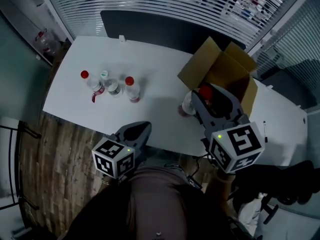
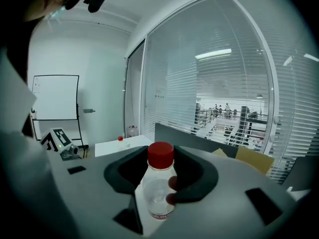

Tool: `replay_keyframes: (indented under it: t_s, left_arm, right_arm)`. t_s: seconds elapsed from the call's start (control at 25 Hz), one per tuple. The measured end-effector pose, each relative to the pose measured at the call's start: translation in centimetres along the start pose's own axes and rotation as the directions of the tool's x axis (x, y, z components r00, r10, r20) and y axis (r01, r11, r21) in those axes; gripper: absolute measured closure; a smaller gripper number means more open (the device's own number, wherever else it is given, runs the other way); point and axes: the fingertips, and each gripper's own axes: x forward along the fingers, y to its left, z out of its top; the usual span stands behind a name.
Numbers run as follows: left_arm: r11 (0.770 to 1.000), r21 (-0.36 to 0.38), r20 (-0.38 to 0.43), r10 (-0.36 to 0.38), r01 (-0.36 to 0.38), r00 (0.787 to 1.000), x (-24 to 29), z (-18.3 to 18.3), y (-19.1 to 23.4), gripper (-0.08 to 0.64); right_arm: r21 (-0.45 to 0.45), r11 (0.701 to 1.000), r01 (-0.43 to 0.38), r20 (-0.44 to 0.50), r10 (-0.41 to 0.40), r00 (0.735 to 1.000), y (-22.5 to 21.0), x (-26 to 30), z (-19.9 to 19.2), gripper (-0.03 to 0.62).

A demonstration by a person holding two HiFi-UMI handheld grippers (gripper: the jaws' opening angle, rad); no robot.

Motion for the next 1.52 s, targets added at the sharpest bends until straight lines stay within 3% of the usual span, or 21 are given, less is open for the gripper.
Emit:
replay_keyframes:
  t_s: [0.64,1.24,1.52]
  left_arm:
    - [0.992,-0.064,0.039,0.107,-0.105,0.993,-3.3,-1.0,2.3,0.554]
    - [0.985,-0.092,0.025,0.151,-0.148,0.988,-8.0,-1.1,5.9,0.554]
    - [0.981,-0.107,-0.003,0.165,-0.164,0.986,-8.5,-1.7,7.1,0.555]
  right_arm:
    - [0.016,0.995,-0.100,-0.085,0.101,0.991,3.8,4.9,-3.7,0.419]
    - [0.079,0.994,-0.080,-0.208,0.095,0.973,7.4,10.4,-9.1,0.419]
    - [0.060,0.996,-0.058,-0.273,0.073,0.959,7.6,11.9,-11.7,0.419]
